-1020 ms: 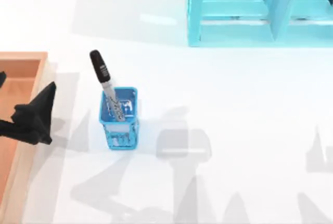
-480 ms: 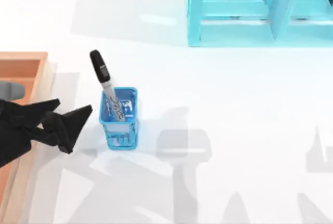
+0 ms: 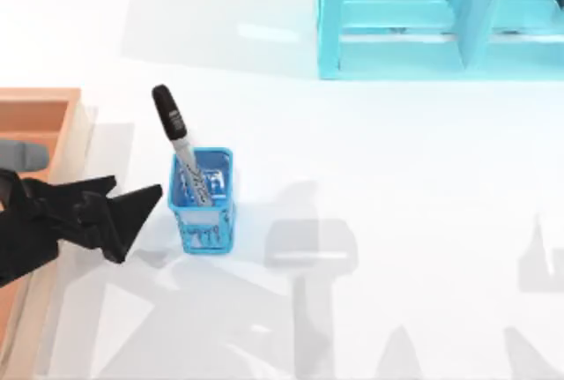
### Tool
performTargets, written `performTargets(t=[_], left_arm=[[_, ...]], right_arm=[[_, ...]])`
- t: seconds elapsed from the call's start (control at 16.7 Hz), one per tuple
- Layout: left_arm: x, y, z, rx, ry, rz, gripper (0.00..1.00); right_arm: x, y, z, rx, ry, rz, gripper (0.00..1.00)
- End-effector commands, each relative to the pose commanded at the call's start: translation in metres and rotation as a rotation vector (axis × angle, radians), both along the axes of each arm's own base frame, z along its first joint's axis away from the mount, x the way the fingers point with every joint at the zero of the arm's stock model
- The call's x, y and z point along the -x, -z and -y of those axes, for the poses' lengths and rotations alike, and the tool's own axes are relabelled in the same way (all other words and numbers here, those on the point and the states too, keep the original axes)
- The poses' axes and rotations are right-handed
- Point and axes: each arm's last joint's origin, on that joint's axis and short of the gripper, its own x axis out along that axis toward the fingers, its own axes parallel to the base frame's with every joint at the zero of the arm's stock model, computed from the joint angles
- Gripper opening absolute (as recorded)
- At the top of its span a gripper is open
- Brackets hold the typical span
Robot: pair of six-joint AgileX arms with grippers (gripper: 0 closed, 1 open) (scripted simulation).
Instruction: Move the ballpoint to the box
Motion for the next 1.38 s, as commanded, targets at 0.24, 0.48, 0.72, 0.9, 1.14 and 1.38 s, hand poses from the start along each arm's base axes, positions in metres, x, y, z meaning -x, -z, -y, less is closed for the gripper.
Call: performTargets(t=[0.24, 0.48, 0.72, 0.9, 1.14, 1.38], left_arm=[[-0.007, -0.004, 0.007, 0.002, 0.002, 0.011, 1.00], [-0.029, 0.000, 0.031, 0.002, 0.002, 0.001, 1.00], [-0.052, 0.013, 0.056, -0.001, 0.000, -0.001, 1.00], [-0.064, 0.024, 0.067, -0.001, 0.000, -0.001, 1.00], [-0.066, 0.027, 0.070, 0.000, 0.000, 0.000, 1.00], [-0.066, 0.027, 0.070, 0.000, 0.000, 0.000, 0.77]], right_arm=[[0.000, 0.000, 0.000, 0.000, 0.000, 0.000, 1.00], [0.000, 0.000, 0.000, 0.000, 0.000, 0.000, 1.00], [0.000, 0.000, 0.000, 0.000, 0.000, 0.000, 1.00], [0.000, 0.000, 0.000, 0.000, 0.000, 0.000, 1.00], [0.000, 0.000, 0.000, 0.000, 0.000, 0.000, 1.00], [0.000, 0.000, 0.000, 0.000, 0.000, 0.000, 1.00]])
